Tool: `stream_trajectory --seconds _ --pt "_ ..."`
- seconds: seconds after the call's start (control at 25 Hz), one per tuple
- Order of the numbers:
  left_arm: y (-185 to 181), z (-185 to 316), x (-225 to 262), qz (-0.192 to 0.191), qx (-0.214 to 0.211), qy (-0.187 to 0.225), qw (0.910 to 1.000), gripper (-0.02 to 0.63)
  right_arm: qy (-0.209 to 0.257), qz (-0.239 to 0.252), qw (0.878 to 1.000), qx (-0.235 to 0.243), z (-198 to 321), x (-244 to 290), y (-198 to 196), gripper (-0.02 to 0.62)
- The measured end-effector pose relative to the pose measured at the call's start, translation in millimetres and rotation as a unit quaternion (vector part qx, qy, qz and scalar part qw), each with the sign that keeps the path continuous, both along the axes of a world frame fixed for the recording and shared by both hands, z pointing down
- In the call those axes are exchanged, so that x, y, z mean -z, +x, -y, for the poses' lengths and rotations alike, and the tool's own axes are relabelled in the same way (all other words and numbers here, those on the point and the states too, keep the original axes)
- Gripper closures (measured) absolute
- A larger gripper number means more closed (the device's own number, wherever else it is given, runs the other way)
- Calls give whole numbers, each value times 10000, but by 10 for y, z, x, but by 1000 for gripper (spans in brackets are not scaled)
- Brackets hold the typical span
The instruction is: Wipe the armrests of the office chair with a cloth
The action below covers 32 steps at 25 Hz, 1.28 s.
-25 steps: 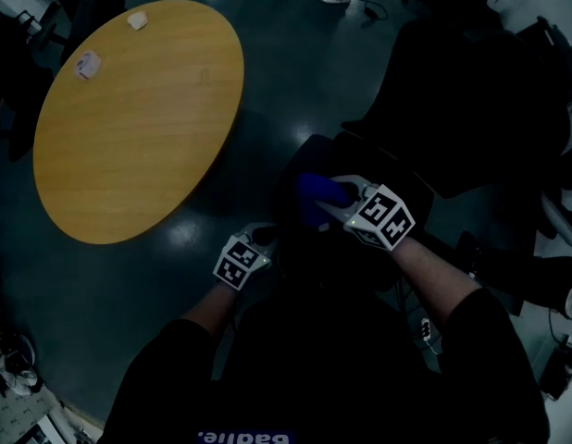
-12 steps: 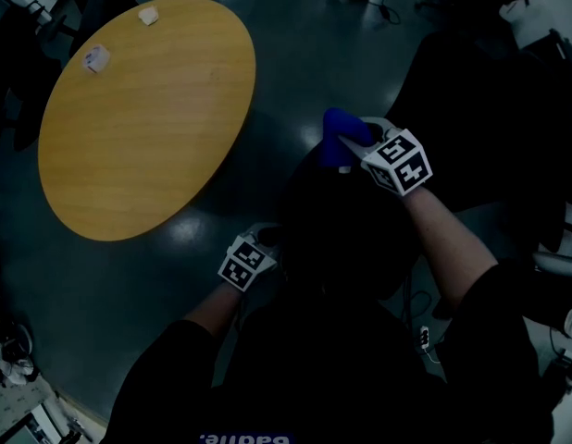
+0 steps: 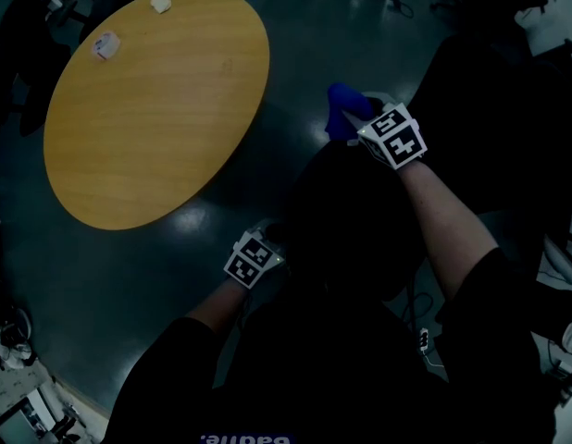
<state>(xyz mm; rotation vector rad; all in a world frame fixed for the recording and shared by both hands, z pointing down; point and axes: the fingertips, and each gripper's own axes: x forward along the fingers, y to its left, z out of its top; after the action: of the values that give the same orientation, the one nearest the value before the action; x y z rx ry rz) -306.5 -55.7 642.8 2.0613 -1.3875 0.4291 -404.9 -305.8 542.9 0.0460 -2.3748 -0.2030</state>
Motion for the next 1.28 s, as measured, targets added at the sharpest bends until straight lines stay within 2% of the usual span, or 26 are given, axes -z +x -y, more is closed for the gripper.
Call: stream_trajectory --seconds 0.28,0.56,0.8,1.28 --pt "26 5 8 -42 17 30 10000 588 -288 -461 9982 255 -396 -509 24 483" --pt "-38 -18 -34 -113 115 80 9998 588 -566 -407 9975 63 -732 -704 19 483" --pt "-22 -32 -18 -129 123 88 9998 588 -637 -454 9958 474 -1170 -734 35 483" --pt "-9 -49 -25 -134 173 96 9997 588 -1175 -437 9852 1168 -2134 -701 118 483"
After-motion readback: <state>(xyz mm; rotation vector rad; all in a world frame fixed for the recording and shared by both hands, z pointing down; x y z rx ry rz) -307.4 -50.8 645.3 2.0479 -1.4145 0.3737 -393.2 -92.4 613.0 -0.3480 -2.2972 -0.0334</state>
